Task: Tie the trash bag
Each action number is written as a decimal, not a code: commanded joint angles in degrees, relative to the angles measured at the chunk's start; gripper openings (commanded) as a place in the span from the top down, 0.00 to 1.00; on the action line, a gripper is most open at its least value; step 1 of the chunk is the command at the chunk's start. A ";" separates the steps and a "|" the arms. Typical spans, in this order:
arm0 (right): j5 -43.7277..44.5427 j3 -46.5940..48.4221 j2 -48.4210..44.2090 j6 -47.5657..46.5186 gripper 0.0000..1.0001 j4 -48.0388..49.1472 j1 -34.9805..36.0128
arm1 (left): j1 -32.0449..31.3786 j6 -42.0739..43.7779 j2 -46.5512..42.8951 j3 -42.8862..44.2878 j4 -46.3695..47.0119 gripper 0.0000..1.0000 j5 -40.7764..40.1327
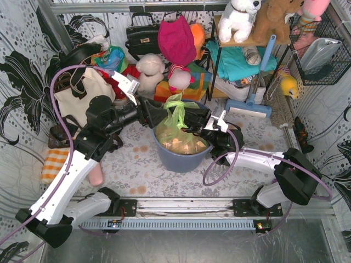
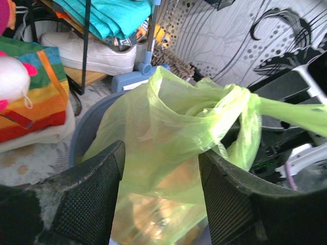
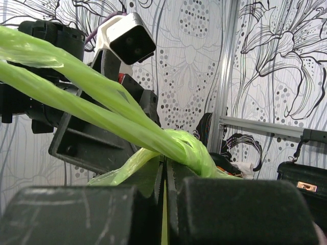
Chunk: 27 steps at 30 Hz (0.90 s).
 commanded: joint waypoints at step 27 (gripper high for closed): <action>4.11 3.59 7.85 -2.80 1.00 5.83 0.30 | 0.14 13.95 7.60 -3.41 -4.37 0.85 27.64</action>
